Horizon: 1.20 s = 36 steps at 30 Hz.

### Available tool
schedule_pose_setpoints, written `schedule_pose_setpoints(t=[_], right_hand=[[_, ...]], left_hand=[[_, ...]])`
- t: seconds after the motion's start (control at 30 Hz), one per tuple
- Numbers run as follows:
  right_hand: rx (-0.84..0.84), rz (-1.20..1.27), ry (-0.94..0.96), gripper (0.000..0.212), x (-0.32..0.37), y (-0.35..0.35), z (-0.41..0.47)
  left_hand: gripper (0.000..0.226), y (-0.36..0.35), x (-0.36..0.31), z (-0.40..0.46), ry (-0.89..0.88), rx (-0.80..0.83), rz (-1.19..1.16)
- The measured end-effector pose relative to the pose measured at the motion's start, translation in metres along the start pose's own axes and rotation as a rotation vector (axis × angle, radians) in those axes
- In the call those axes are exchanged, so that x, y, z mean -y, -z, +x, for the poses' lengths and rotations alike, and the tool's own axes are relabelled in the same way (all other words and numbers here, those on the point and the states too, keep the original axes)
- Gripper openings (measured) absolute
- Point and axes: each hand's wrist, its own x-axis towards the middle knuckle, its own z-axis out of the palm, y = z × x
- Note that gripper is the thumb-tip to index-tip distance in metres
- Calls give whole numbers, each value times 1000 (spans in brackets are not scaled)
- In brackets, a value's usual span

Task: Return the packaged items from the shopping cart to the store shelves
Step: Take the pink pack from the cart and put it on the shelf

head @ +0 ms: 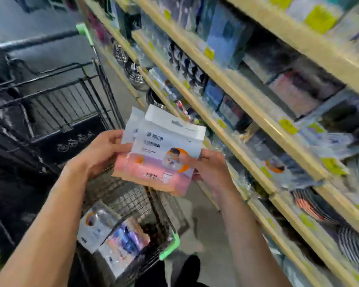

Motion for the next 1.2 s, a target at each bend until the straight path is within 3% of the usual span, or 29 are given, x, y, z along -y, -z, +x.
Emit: schedule_pose_setpoints(t=[0.13,0.33,0.47,0.6,0.73,0.87,0.97,1.07,1.2], right_hand=[[-198,157,-39,15,12,56,-29],[-489,362,-39,30,19,106,-53],[-641,502,-20,29,19,129,-59],[-743,538,4,37,15,141,-58],[-826,551,66,13,22,148,-49],[-878,514,125,38,33,154,-29],[-883,518,169,30,43,156,-19],[-915,496,168,27,43,158,-9],[-951,446,211,17,43,161,-1]], left_hand=[[33,-71,-46,24,-4,192,50],[34,-156,-79,89,-25,341,177],[27,-212,-110,130,-114,385,181],[16,-258,-141,167,-168,422,105],[21,-287,-160,197,-174,469,122],[40,-320,-164,228,-177,458,152],[27,-340,-161,248,-155,434,144],[40,-348,-150,264,-162,405,383],[44,-338,-140,265,-462,421,540]])
